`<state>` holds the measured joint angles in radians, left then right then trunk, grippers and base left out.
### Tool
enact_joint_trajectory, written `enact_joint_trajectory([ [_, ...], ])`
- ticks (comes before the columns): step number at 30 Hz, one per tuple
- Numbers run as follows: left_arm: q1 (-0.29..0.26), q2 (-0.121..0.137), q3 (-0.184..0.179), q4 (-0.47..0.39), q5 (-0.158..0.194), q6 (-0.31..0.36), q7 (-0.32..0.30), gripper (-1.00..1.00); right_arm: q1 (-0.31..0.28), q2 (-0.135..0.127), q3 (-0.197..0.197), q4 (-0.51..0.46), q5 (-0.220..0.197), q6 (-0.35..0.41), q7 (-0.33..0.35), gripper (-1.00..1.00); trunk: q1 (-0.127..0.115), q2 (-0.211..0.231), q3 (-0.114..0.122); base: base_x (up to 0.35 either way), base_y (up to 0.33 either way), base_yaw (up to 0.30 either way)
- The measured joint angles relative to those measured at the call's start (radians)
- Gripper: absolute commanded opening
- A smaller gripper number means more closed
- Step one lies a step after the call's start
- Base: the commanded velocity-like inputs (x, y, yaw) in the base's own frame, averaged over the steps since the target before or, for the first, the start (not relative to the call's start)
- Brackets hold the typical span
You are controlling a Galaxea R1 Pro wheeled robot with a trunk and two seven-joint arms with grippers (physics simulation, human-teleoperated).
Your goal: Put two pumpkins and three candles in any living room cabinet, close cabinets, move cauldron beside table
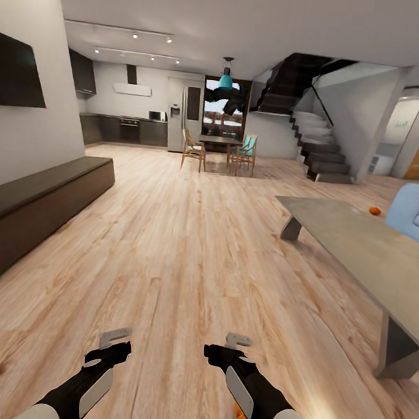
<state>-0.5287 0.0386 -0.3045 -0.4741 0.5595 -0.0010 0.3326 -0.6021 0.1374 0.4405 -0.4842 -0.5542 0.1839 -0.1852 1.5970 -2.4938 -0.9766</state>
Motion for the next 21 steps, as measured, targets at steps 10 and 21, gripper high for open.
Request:
enact_joint_trajectory([
  [10, 0.0, 0.0, 0.0, 0.0, 0.0, 0.0, -0.01, 1.0, 0.0, 0.0, 0.001, 0.001, 0.001, 0.0, 0.0, 1.0, 0.0, 0.0, 0.0, 0.038, 0.087, 0.282],
  [21, 0.001, 0.001, -0.003, 0.011, 0.008, 0.011, -0.018, 1.0, 0.011, -0.009, 0.0, 0.012, 0.0, 0.006, -0.003, 1.0, -0.008, 0.014, 0.006, 0.141, 0.16, 0.102],
])
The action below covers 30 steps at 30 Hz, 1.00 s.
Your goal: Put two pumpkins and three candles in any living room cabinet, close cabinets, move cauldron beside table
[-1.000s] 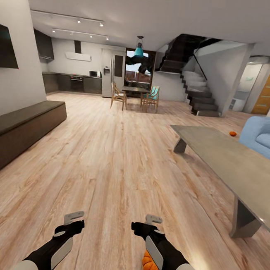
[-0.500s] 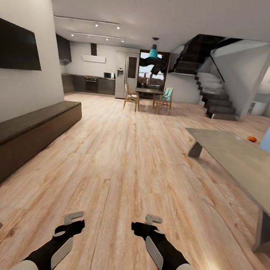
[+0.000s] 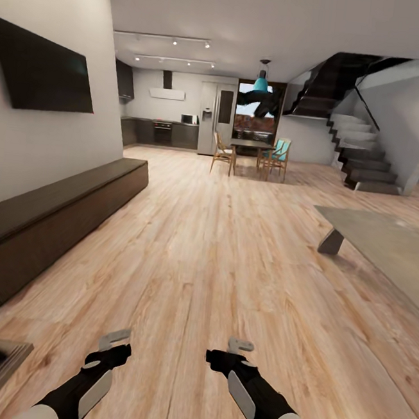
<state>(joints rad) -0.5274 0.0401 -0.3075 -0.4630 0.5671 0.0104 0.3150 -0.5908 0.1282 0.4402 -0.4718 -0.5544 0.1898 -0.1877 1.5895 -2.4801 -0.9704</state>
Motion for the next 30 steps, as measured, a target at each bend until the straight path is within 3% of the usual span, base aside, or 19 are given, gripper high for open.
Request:
enact_joint_trajectory([
  [4, 0.0, 0.0, 0.0, 0.0, 0.0, 0.002, 0.0, 1.0, 0.022, 0.0, 0.0, 0.007, 0.0, 0.0, 0.0, 1.0, -0.015, 0.028, 0.013, 0.0, 0.0, 0.0],
  [21, 0.0, 0.0, 0.0, 0.0, 0.0, 0.002, 0.0, 1.0, 0.022, -0.001, 0.0, 0.007, 0.0, -0.001, 0.0, 1.0, -0.081, 0.147, 0.066, 0.0, 0.0, 0.0],
  [30, 0.01, -0.01, 0.0, -0.006, -0.002, 0.007, -0.012, 1.0, 0.072, -0.051, -0.006, -0.031, 0.0, -0.025, 0.02, 1.0, -0.115, 0.21, 0.094, 0.0, 0.0, 0.0],
])
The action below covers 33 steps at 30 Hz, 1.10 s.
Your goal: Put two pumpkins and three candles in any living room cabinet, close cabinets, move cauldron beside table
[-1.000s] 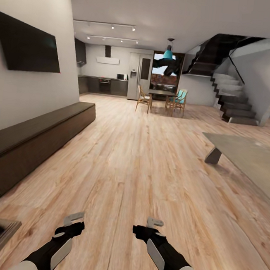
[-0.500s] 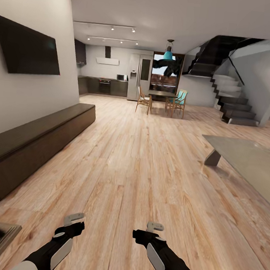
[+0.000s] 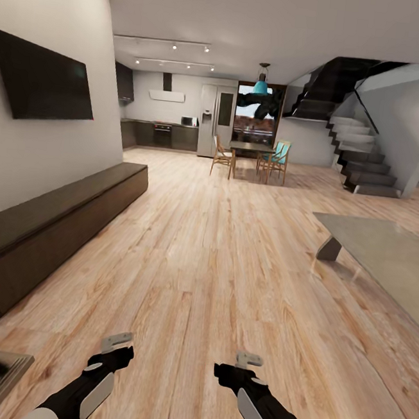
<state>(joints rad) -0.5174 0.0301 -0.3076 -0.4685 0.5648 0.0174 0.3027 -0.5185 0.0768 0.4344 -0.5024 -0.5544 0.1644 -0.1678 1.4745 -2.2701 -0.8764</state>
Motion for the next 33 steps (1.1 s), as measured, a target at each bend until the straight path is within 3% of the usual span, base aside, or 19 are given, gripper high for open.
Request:
enact_joint_trajectory([
  [1, 0.0, 0.0, 0.0, 0.0, 0.0, 0.005, -0.001, 1.0, 0.006, -0.004, 0.0, -0.001, 0.0, -0.001, 0.001, 1.0, -0.004, 0.007, 0.003, 0.0, 0.0, 0.0],
  [2, 0.0, 0.0, 0.0, 0.0, 0.001, 0.012, -0.002, 1.0, 0.07, -0.005, 0.0, -0.002, 0.001, -0.001, 0.001, 1.0, -0.008, 0.014, 0.006, 0.0, 0.0, 0.0],
  [3, 0.0, 0.0, 0.0, -0.001, 0.001, 0.017, -0.005, 1.0, 0.183, -0.005, -0.001, -0.002, -0.001, -0.001, 0.001, 1.0, -0.011, 0.021, 0.009, 0.0, 0.0, 0.0],
  [4, 0.001, -0.001, 0.0, -0.001, 0.002, 0.031, -0.018, 1.0, 0.209, -0.006, -0.002, -0.002, -0.002, -0.001, 0.001, 1.0, -0.015, 0.028, 0.012, 0.0, 0.0, 0.0],
  [5, 0.001, -0.001, 0.0, -0.001, 0.001, 0.041, -0.029, 1.0, 0.174, -0.006, -0.003, -0.003, 0.001, -0.002, 0.001, 1.0, -0.019, 0.035, 0.016, 0.0, 0.0, 0.0],
  [8, 0.0, 0.001, 0.004, -0.001, 0.0, 0.104, -0.109, 1.0, 0.174, -0.007, -0.005, -0.003, -0.001, -0.002, 0.002, 1.0, -0.031, 0.056, 0.025, 0.0, 0.0, 0.0],
  [13, 0.0, 0.004, 0.006, -0.001, -0.003, 0.152, -0.195, 1.0, 0.175, -0.008, -0.007, -0.003, -0.002, -0.002, 0.002, 1.0, -0.05, 0.091, 0.041, 0.0, 0.0, 0.0],
  [23, -0.001, 0.002, 0.007, 0.007, -0.003, 0.199, -0.217, 1.0, 0.175, -0.009, -0.008, -0.005, -0.002, -0.003, 0.002, 1.0, -0.088, 0.161, 0.072, 0.0, 0.0, 0.0],
  [33, -0.001, 0.002, 0.012, 0.014, -0.003, 0.198, -0.216, 1.0, 0.176, -0.009, -0.007, -0.005, -0.002, -0.003, 0.003, 1.0, -0.127, 0.231, 0.103, 0.0, 0.0, 0.0],
])
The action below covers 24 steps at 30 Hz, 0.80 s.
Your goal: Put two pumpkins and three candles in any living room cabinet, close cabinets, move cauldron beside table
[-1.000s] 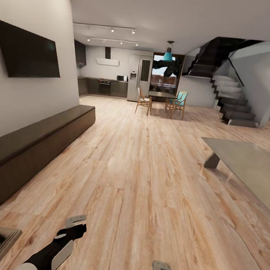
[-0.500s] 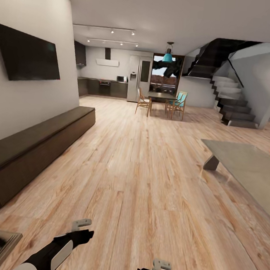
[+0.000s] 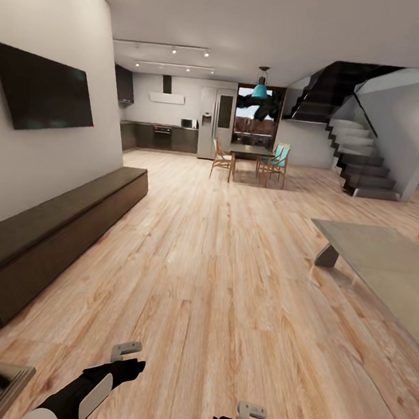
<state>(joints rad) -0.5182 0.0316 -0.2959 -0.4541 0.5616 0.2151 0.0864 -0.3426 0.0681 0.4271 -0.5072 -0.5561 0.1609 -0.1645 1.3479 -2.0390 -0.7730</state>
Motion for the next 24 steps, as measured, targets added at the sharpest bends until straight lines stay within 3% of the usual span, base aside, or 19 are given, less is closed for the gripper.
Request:
enact_joint_trajectory([
  [11, 0.0, 0.002, 0.0, 0.001, 0.002, 0.013, -0.001, 1.0, 0.001, 0.001, 0.0, -0.001, 0.0, -0.018, -0.004, 1.0, -0.042, 0.077, 0.034, 0.0, 0.0, 0.022],
  [17, 0.0, 0.005, 0.0, 0.0, 0.004, 0.013, -0.004, 1.0, 0.001, 0.002, 0.002, 0.0, -0.001, -0.036, -0.011, 1.0, -0.065, 0.119, 0.049, -0.026, 0.053, 0.18],
  [24, 0.0, 0.005, 0.0, 0.0, 0.005, 0.014, -0.005, 1.0, 0.001, 0.002, 0.002, 0.0, -0.001, -0.038, -0.013, 1.0, -0.092, 0.168, 0.065, -0.123, 0.217, 0.222],
])
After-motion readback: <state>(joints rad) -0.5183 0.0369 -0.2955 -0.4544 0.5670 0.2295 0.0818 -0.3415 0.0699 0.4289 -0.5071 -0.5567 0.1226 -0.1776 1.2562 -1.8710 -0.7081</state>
